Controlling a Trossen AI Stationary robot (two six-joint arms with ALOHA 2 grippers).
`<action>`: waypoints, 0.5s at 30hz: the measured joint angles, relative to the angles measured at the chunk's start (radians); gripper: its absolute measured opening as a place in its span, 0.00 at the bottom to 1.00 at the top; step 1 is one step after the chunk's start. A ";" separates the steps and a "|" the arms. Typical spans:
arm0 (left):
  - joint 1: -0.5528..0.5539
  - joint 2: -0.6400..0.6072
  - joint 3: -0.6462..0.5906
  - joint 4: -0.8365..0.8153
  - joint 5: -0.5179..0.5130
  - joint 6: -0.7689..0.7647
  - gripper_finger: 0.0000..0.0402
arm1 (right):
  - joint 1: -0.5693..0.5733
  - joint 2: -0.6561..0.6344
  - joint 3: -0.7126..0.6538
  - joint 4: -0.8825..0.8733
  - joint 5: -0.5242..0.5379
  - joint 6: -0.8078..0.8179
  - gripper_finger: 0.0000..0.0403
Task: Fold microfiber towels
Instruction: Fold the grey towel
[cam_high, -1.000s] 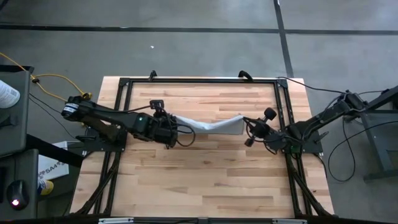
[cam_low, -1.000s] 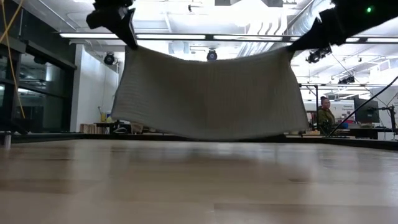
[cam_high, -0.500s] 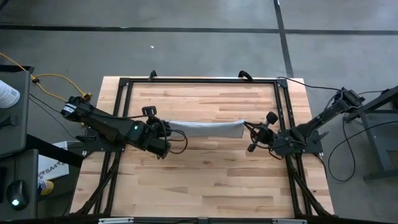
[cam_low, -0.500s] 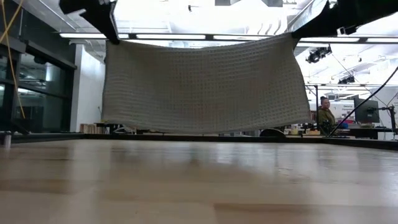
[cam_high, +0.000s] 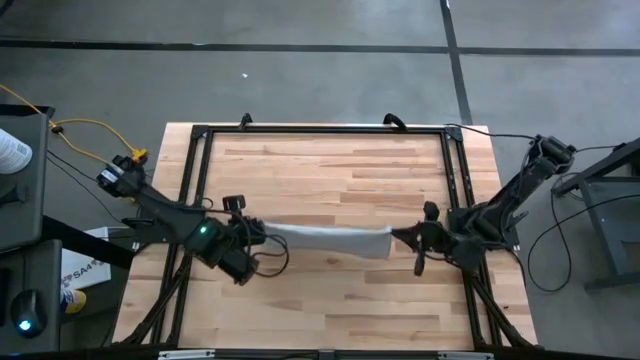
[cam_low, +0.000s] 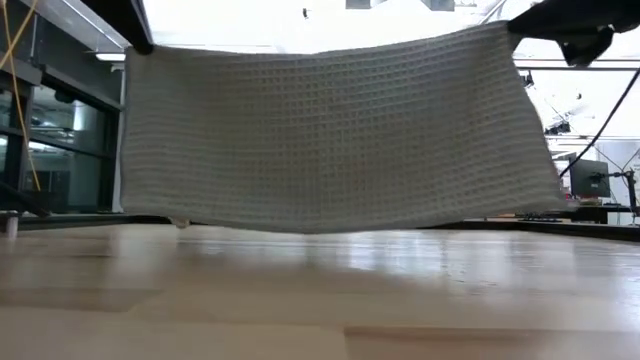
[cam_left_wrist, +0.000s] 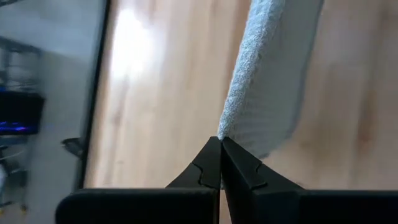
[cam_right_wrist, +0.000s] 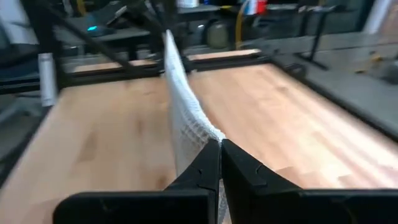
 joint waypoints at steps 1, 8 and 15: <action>-0.014 0.000 0.000 0.016 0.018 -0.004 0.00 | 0.014 0.003 0.000 0.000 -0.014 0.017 0.01; -0.103 0.000 0.000 0.147 0.225 -0.015 0.00 | 0.095 0.016 0.000 0.001 -0.129 0.209 0.01; -0.120 0.000 0.000 0.263 0.350 0.118 0.00 | 0.114 0.016 0.000 0.003 -0.222 0.329 0.01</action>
